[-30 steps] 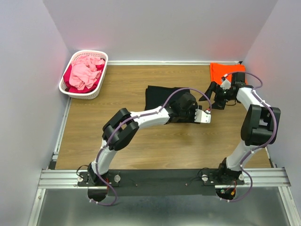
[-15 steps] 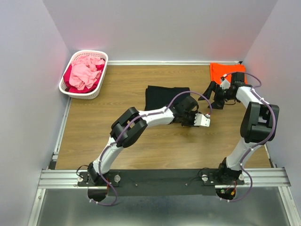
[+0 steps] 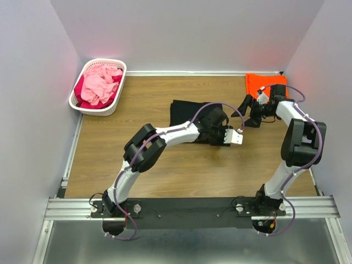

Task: Fold and stack the t-shirts
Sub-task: Neatly place the folded tshirt to the corner

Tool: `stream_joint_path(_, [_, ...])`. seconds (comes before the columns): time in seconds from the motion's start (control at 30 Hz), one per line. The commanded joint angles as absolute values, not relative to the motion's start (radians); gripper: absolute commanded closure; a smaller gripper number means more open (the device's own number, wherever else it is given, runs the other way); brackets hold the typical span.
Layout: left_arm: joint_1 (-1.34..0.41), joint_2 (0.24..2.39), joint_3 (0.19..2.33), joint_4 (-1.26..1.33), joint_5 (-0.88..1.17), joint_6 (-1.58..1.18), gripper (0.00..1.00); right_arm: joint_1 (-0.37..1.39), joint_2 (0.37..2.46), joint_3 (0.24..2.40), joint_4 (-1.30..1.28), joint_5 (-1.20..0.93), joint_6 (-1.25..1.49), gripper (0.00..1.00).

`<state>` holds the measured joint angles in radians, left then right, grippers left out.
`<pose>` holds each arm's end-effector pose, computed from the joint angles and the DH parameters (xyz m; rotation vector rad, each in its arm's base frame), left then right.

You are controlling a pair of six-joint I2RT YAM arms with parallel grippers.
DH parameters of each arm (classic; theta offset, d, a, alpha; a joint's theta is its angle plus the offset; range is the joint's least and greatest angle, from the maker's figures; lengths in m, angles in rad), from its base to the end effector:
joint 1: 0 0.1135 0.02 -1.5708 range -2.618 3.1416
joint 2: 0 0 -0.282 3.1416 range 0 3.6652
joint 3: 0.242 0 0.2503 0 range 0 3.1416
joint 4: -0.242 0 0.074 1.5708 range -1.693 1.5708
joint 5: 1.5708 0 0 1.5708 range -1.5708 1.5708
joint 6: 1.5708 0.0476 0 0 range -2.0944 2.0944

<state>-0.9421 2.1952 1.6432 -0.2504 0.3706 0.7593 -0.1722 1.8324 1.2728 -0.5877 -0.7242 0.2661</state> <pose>0.2833 -0.4190 0.1808 1.8912 1.4212 -0.5274 0.3756 -0.0333 0.2078 0.3563 2.5674 1.0036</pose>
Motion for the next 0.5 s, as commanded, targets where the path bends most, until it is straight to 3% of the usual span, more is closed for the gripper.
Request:
stream_joint_path(0.0, [-0.948, 2.132, 1.672, -0.279, 0.413, 0.767, 0.47, -0.181, 1.844, 1.278, -0.578, -0.753, 0.275, 0.00])
stream_joint_path(0.2, [-0.940, 2.181, 1.703, -0.327, 0.422, 0.781, 0.53, -0.181, 1.845, 1.276, -0.577, -0.756, 0.279, 0.00])
stream_joint_path(0.27, [-0.927, 2.236, 1.756, -0.385, 0.448, 0.781, 0.62, -0.181, 1.848, 1.272, -0.575, -0.764, 0.285, 0.00])
stream_joint_path(0.47, [-0.902, 2.310, 1.815, -0.429, 0.453, 0.758, 0.60, -0.181, 1.853, 1.275, -0.575, -0.764, 0.288, 0.00])
